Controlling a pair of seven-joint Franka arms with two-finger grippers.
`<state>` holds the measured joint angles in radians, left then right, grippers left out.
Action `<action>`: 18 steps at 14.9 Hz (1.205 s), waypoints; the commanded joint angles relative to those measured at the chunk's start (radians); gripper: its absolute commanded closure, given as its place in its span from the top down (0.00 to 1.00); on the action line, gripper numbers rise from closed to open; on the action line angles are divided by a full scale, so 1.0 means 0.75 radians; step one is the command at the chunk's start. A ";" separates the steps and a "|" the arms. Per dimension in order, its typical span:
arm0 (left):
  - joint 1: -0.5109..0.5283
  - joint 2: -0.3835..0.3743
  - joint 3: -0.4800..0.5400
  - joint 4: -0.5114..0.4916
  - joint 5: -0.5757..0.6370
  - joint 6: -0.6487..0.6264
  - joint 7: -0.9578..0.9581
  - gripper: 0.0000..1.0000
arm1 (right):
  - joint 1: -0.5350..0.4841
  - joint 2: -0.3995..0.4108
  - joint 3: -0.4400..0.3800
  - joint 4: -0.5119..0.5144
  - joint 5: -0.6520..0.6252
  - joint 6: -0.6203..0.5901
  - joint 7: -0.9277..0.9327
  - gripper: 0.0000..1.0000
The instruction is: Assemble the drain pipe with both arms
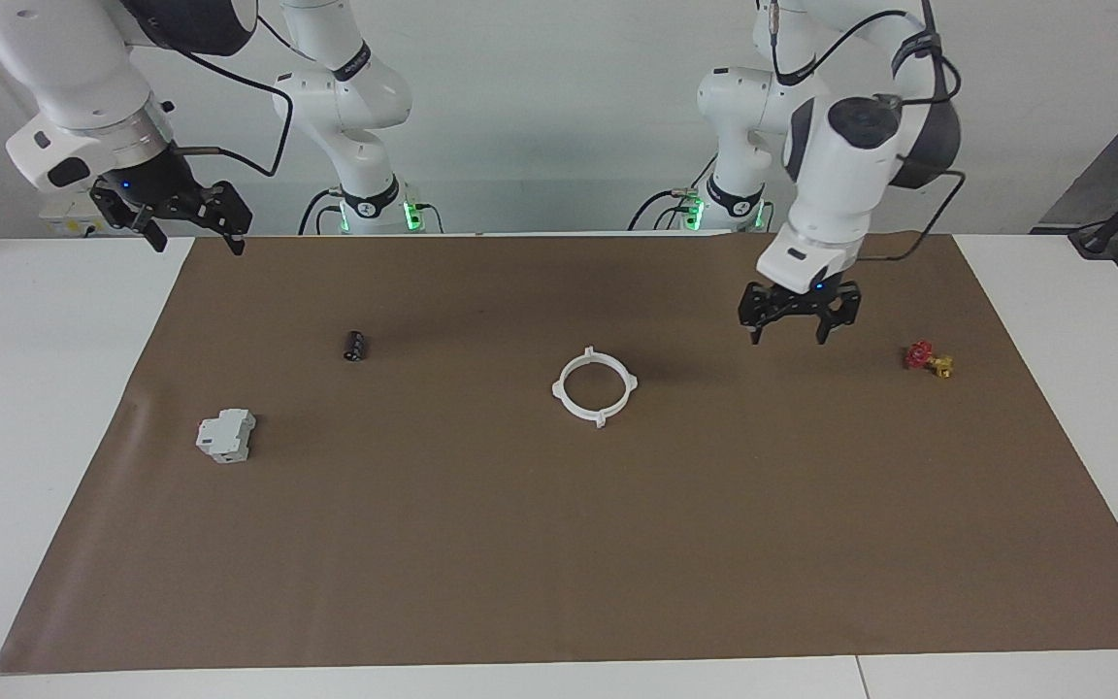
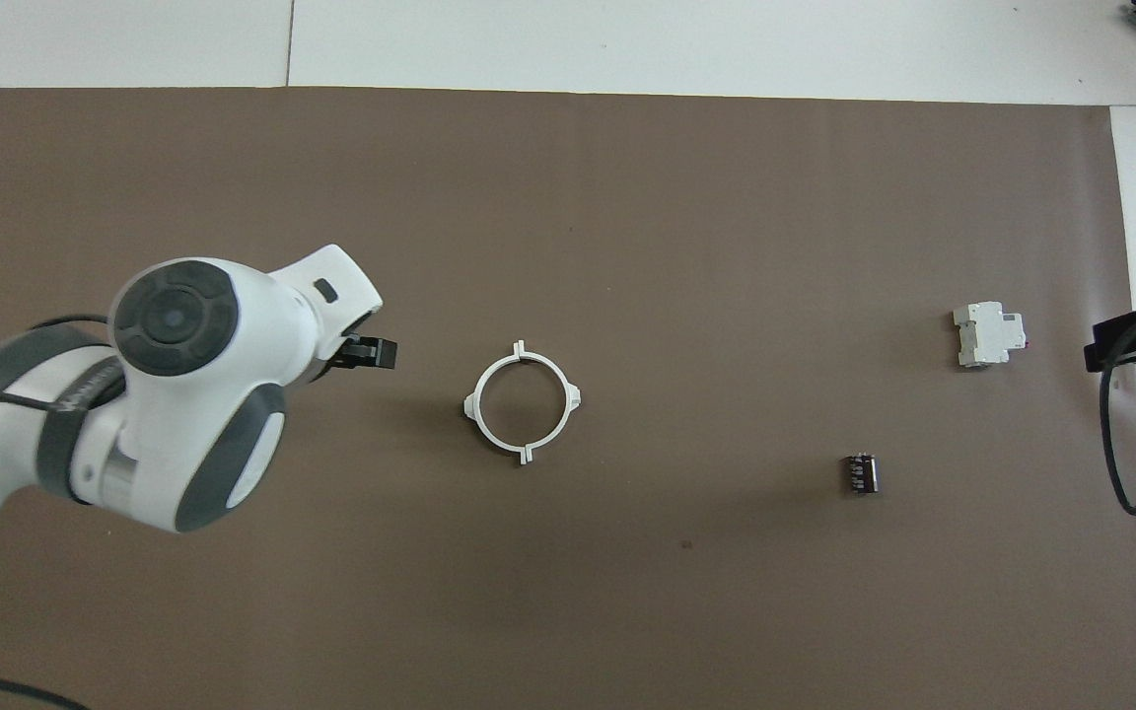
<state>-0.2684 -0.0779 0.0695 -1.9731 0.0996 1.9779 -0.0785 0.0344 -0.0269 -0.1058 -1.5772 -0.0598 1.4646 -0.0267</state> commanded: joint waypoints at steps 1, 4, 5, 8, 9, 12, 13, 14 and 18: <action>0.188 -0.078 -0.011 0.078 -0.067 -0.196 0.300 1.00 | -0.005 -0.019 0.000 -0.024 0.022 0.017 -0.028 1.00; 0.280 -0.143 -0.013 0.089 -0.080 -0.289 0.369 1.00 | -0.005 -0.019 0.000 -0.024 0.022 0.017 -0.028 1.00; 0.280 -0.148 -0.019 0.091 -0.080 -0.287 0.364 1.00 | -0.005 -0.019 0.000 -0.024 0.022 0.017 -0.028 1.00; 0.272 -0.136 -0.021 0.109 -0.074 -0.269 0.366 1.00 | -0.005 -0.019 0.000 -0.024 0.022 0.017 -0.028 1.00; 0.280 -0.127 -0.021 0.141 -0.074 -0.283 0.373 1.00 | -0.005 -0.019 0.000 -0.024 0.022 0.017 -0.028 1.00; 0.278 -0.109 -0.021 0.166 -0.065 -0.283 0.395 1.00 | -0.005 -0.019 0.000 -0.024 0.022 0.017 -0.028 1.00; 0.276 -0.101 -0.021 0.189 -0.061 -0.295 0.401 1.00 | -0.005 -0.019 0.000 -0.024 0.022 0.017 -0.028 1.00; 0.274 -0.058 -0.021 0.241 -0.059 -0.336 0.401 1.00 | -0.005 -0.019 0.000 -0.024 0.022 0.017 -0.028 1.00; 0.276 0.055 -0.021 0.514 -0.063 -0.606 0.407 1.00 | -0.005 -0.019 0.000 -0.024 0.022 0.017 -0.028 1.00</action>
<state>-0.0615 -0.0917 0.0488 -1.7072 0.0535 1.6206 0.2089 0.0345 -0.0269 -0.1058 -1.5772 -0.0598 1.4646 -0.0267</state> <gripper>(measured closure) 0.000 0.000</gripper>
